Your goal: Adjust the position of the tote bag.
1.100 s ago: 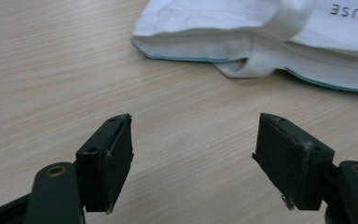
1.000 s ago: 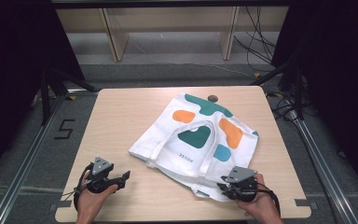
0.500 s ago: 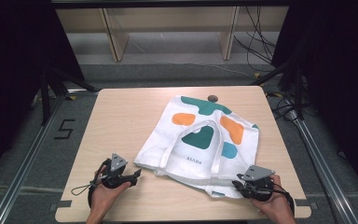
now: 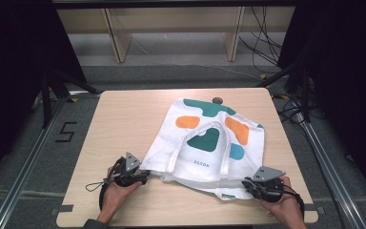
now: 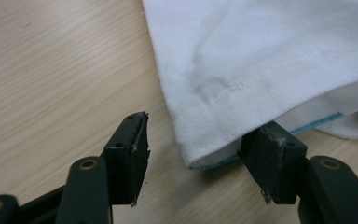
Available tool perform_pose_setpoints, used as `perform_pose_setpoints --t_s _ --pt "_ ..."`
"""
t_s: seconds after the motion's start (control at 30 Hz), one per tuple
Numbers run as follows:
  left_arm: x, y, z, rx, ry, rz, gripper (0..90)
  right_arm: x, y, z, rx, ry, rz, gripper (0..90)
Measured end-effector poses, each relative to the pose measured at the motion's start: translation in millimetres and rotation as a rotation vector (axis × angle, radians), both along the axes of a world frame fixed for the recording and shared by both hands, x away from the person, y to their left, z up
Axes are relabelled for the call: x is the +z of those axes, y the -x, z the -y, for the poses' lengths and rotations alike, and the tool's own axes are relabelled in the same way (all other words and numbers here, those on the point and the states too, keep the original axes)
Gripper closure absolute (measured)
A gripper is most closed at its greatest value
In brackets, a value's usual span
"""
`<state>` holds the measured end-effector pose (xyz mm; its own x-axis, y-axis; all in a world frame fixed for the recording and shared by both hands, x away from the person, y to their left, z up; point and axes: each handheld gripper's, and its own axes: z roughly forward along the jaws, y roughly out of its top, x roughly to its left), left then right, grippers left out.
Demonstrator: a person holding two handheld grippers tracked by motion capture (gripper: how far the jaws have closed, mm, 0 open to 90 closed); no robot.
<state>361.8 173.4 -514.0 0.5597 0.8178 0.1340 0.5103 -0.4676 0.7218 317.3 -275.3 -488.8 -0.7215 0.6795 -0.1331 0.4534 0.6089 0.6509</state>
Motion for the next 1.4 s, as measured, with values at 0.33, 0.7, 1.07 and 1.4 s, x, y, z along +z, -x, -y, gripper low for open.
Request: perform_pose_setpoints --t_s 0.33,0.7,1.07,1.4 --pt "-2.4 -3.4 6.8 -0.017 0.006 0.017 43.8 -0.4 -3.4 4.0 -0.018 -0.014 -0.005 78.1" --pt "3.3 -9.4 15.5 -0.047 -0.038 0.054 73.8 -2.0 -7.4 6.6 -0.034 -0.011 -0.001 76.0" --pt "15.0 34.9 9.7 -0.182 -0.081 0.049 79.4 -3.6 -26.3 6.7 -0.049 0.047 0.039 78.0" --pt "18.4 66.3 -5.6 -0.186 -0.036 0.045 74.9 -4.9 -33.5 -6.6 -0.012 0.062 0.063 71.0"
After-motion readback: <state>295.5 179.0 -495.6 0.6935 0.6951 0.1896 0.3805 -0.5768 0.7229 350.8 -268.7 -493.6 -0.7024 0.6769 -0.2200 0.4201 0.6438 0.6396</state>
